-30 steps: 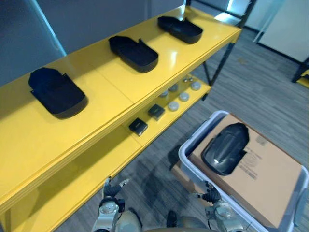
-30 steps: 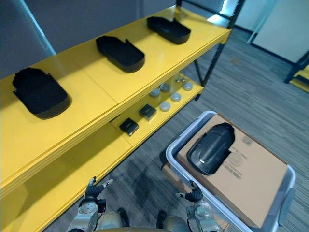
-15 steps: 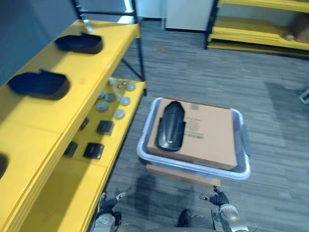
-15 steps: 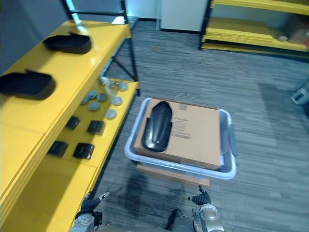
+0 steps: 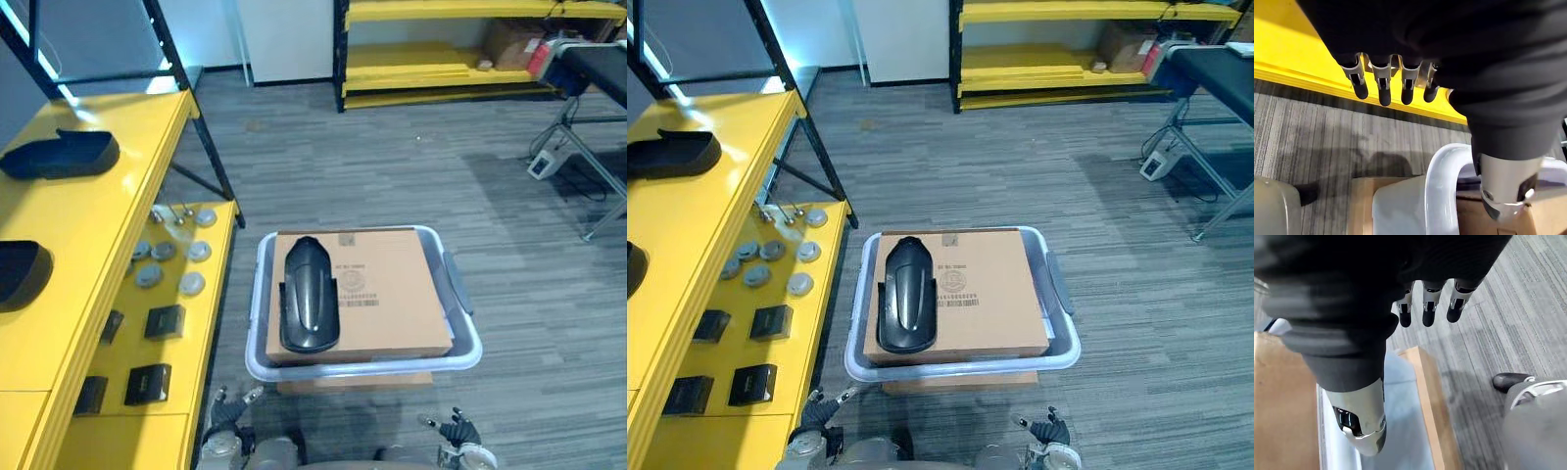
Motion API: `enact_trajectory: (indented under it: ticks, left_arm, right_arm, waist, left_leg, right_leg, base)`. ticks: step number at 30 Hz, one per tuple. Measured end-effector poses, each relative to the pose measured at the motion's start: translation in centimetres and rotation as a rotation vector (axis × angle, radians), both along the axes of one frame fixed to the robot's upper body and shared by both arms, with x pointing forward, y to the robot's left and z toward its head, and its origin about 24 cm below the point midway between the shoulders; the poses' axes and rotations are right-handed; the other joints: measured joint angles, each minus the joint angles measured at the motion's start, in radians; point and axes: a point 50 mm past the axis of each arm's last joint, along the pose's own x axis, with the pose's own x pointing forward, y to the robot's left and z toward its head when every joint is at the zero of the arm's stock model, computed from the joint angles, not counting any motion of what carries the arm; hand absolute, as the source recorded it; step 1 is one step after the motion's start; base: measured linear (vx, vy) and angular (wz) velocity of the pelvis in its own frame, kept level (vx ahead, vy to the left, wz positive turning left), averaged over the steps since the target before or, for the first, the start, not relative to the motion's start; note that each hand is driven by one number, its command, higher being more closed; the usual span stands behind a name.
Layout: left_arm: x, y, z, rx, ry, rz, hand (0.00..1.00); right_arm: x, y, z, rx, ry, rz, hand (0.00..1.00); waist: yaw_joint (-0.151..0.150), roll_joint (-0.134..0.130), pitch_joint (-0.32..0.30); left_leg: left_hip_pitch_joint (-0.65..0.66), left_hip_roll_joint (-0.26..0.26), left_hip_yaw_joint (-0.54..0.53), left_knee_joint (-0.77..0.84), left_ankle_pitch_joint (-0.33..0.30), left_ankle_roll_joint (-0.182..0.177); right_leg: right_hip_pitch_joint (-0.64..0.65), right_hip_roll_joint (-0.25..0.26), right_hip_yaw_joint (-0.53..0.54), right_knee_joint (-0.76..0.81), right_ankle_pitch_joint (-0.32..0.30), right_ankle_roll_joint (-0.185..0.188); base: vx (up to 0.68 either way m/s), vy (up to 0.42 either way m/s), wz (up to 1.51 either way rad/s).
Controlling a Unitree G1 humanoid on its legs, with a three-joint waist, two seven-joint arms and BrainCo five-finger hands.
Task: Walk over and take plastic housings, then place them on the shelf
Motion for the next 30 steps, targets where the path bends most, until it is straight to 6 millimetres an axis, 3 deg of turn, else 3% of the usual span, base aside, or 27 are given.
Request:
enact_trajectory:
  ticks: [6, 10, 15, 17, 20, 22, 24, 27, 30]
  left_arm:
    - [-0.9, 1.0, -0.1, 0.024, 0.021, 0.013, 0.00]
    - [-1.8, 1.0, -0.3, 0.021, 0.042, 0.024, 0.00]
    - [-2.3, 1.3, -0.4, 0.016, 0.050, 0.056, 0.00]
    - [-2.5, 1.7, -0.4, 0.024, 0.049, 0.078, 0.00]
    - [-2.7, 2.0, -0.1, 0.029, 0.033, 0.101, 0.00]
    - [-2.8, 2.0, 0.1, 0.031, 0.019, 0.104, 0.00]
    - [-2.8, 1.9, 0.1, 0.030, 0.019, 0.102, 0.00]
    - [-2.8, 1.8, 0.1, 0.029, 0.020, 0.098, 0.00]
    - [-2.6, 1.7, 0.1, 0.025, 0.015, 0.088, 0.00]
  right_arm:
    - [-0.4, -0.8, 0.1, -0.006, -0.010, -0.097, 0.00]
    - [-0.9, -0.6, -0.2, 0.011, -0.003, -0.144, 0.00]
    - [-1.5, -1.6, 0.0, -0.020, -0.002, -0.226, 0.00]
    - [-0.8, -2.5, 1.2, -0.056, -0.071, -0.245, 0.00]
    - [1.4, -4.3, 4.9, -0.160, -0.257, -0.252, 0.00]
    - [3.7, -5.5, 9.4, -0.274, -0.459, -0.245, 0.00]
    - [4.7, -5.7, 12.4, -0.341, -0.596, -0.224, 0.00]
    - [6.3, -4.5, 15.7, -0.368, -0.756, -0.151, 0.00]
    - [8.0, -0.6, 19.4, -0.359, -0.945, 0.050, 0.00]
  waist:
    - [0.001, -0.027, -0.013]
    - [0.002, -0.054, -0.029]
    - [0.005, -0.064, -0.037]
    - [0.008, -0.064, -0.040]
    - [0.001, -0.064, -0.041]
    - [-0.004, -0.067, -0.043]
    - [-0.003, -0.075, -0.048]
    - [-0.002, -0.087, -0.055]
    - [-0.001, -0.087, -0.055]
  left_leg:
    - [0.052, 0.000, -0.009, -0.045, 0.014, -0.008]
    - [0.084, 0.027, -0.008, -0.083, 0.053, -0.022]
    - [0.099, 0.037, -0.007, -0.091, 0.079, -0.034]
    - [0.099, 0.038, -0.005, -0.091, 0.079, -0.034]
    - [0.099, 0.039, -0.002, -0.091, 0.079, -0.034]
    - [0.098, 0.042, 0.002, -0.091, 0.080, -0.035]
    - [0.095, 0.043, 0.003, -0.091, 0.088, -0.038]
    - [0.094, 0.048, 0.001, -0.091, 0.124, -0.049]
    - [0.092, 0.059, -0.004, -0.090, 0.130, -0.043]
  right_leg:
    - [0.050, 0.006, 0.000, -0.015, 0.007, -0.002]
    - [0.065, 0.029, 0.003, -0.024, 0.052, -0.023]
    - [0.083, 0.038, 0.005, -0.023, 0.082, -0.030]
    - [0.082, 0.039, 0.008, -0.023, 0.082, -0.030]
    - [0.080, 0.039, 0.011, -0.023, 0.082, -0.030]
    - [0.077, 0.041, 0.017, -0.023, 0.082, -0.030]
    - [0.074, 0.042, 0.021, -0.023, 0.085, -0.034]
    - [0.074, 0.046, 0.022, -0.022, 0.111, -0.034]
    - [0.072, 0.059, 0.021, -0.021, 0.120, -0.045]
  base:
    - [0.12, -0.033, 0.12]
    - [0.06, -0.054, 0.00]
    - [0.06, -0.033, 0.07]
    - [0.06, -0.019, 0.00]
    - [0.05, -0.020, -0.04]
    - [0.04, -0.024, -0.06]
    - [0.04, -0.030, -0.01]
    - [0.05, -0.043, 0.03]
    - [0.06, -0.045, -0.02]
